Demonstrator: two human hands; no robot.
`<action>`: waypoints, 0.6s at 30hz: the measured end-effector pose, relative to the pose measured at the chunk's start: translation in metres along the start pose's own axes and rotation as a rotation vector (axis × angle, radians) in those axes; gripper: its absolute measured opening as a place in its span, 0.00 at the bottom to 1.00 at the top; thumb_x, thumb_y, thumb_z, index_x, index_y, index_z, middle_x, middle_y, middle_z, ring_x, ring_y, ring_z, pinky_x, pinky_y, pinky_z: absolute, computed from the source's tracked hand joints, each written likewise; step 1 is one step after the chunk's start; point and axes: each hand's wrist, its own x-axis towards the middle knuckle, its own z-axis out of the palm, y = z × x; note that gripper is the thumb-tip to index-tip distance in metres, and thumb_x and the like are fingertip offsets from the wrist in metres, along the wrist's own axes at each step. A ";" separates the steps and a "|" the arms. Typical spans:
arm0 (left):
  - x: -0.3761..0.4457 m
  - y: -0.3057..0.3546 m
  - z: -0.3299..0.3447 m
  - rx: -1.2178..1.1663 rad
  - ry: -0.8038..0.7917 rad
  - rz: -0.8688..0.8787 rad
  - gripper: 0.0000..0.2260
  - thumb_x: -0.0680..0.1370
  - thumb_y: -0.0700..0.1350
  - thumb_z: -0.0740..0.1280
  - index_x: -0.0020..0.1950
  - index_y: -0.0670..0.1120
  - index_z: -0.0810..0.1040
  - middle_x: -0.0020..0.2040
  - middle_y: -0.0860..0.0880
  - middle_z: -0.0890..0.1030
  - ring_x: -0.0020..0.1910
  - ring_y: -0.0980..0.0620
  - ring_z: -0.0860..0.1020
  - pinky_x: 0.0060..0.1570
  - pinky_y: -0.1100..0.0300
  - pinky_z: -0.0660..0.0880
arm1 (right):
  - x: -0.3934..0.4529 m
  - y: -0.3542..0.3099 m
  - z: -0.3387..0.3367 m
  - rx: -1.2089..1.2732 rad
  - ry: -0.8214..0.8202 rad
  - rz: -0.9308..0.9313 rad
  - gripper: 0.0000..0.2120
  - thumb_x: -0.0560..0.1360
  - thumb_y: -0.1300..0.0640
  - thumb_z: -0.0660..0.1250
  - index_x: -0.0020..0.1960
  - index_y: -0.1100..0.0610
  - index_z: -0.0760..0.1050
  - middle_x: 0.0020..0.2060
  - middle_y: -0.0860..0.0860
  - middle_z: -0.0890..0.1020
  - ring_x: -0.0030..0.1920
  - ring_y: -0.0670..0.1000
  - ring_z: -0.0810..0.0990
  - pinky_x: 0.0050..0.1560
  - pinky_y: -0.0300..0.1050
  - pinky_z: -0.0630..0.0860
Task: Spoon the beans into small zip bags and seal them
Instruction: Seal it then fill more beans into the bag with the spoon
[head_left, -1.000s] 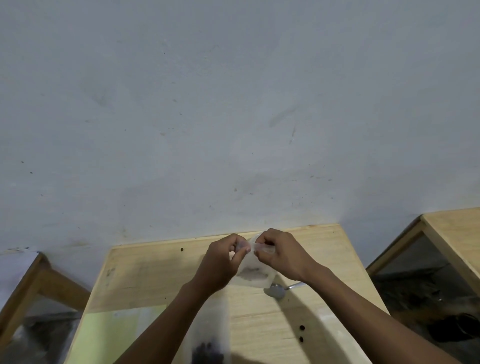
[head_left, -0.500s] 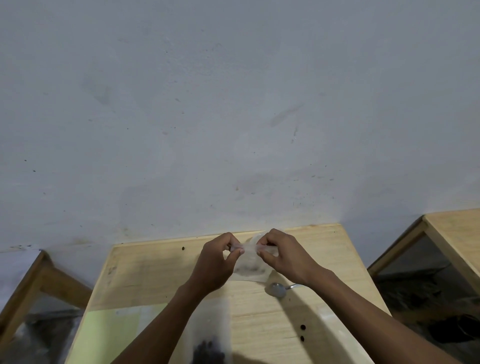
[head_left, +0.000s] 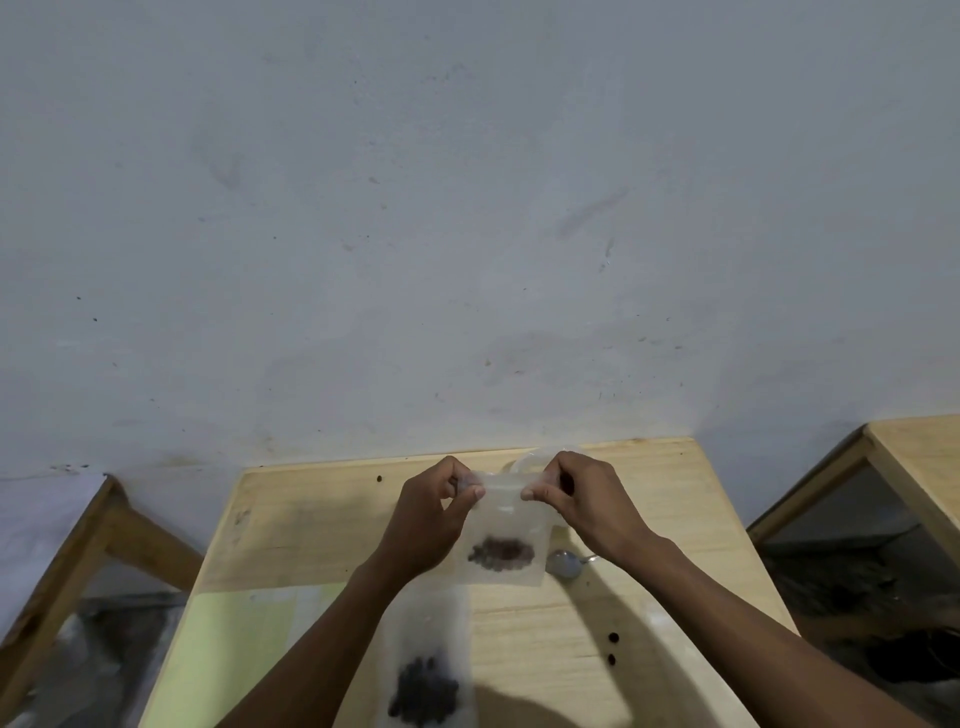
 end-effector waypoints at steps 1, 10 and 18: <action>-0.001 0.001 0.000 -0.005 -0.003 -0.012 0.07 0.77 0.43 0.69 0.40 0.48 0.73 0.38 0.52 0.82 0.39 0.53 0.79 0.44 0.60 0.76 | -0.001 -0.001 0.000 0.008 0.000 0.014 0.16 0.70 0.48 0.75 0.35 0.57 0.73 0.28 0.45 0.74 0.32 0.41 0.73 0.33 0.35 0.66; -0.026 -0.006 -0.018 -0.299 0.078 -0.252 0.05 0.79 0.41 0.66 0.46 0.40 0.76 0.41 0.44 0.82 0.39 0.50 0.83 0.40 0.59 0.79 | -0.020 0.002 0.023 0.339 -0.222 0.086 0.04 0.75 0.57 0.71 0.46 0.54 0.76 0.40 0.45 0.76 0.38 0.42 0.74 0.43 0.34 0.70; -0.060 -0.023 -0.027 -0.626 0.248 -0.568 0.11 0.77 0.44 0.69 0.58 0.45 0.75 0.49 0.44 0.83 0.44 0.45 0.84 0.44 0.52 0.82 | -0.046 -0.005 0.076 0.625 -0.292 0.371 0.03 0.76 0.64 0.69 0.48 0.59 0.78 0.36 0.56 0.76 0.34 0.52 0.74 0.33 0.40 0.72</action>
